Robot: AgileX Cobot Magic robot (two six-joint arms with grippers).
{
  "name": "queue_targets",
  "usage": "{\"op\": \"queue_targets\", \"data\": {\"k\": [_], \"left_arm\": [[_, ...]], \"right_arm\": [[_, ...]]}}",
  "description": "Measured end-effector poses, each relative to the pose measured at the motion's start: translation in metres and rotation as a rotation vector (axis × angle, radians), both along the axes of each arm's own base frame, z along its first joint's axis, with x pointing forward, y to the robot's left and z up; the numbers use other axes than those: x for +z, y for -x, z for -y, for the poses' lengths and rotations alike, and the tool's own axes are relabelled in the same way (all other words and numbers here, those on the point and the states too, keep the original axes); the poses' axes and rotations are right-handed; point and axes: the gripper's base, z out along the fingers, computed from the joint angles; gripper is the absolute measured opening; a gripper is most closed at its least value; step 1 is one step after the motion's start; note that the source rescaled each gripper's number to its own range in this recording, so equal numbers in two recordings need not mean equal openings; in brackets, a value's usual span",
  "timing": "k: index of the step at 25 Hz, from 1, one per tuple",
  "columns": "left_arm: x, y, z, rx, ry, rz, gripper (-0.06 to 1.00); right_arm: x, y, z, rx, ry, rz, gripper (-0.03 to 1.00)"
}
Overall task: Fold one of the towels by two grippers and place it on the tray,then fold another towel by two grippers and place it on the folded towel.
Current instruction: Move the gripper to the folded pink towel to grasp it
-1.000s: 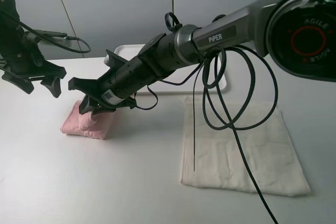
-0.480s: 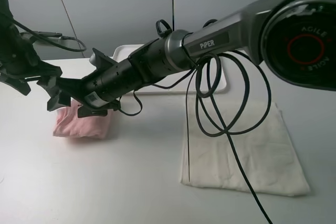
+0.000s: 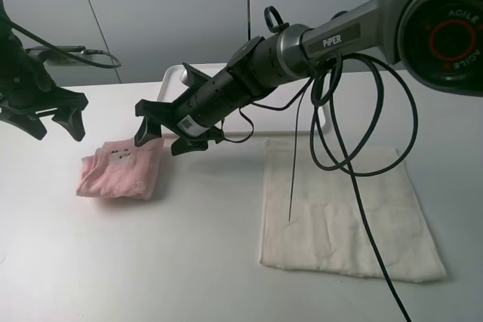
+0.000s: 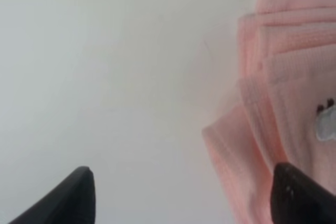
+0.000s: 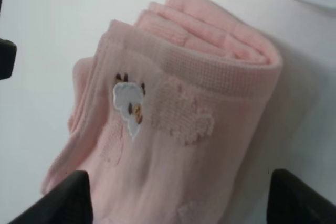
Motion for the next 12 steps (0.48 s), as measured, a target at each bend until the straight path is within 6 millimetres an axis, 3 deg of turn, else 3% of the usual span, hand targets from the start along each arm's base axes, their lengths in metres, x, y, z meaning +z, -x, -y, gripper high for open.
{"op": "queue_targets", "data": {"k": [5, 12], "left_arm": [[0.000, 0.000, 0.001, -0.003, 0.005, 0.000, 0.87], [0.000, 0.000, 0.001, 0.002, 0.015, 0.000, 0.87]], "right_arm": [[-0.003, -0.004, 0.001, -0.035, 0.021, 0.019, 0.74], [-0.027, 0.000, -0.003, -0.051, 0.026, -0.051, 0.80]]}}
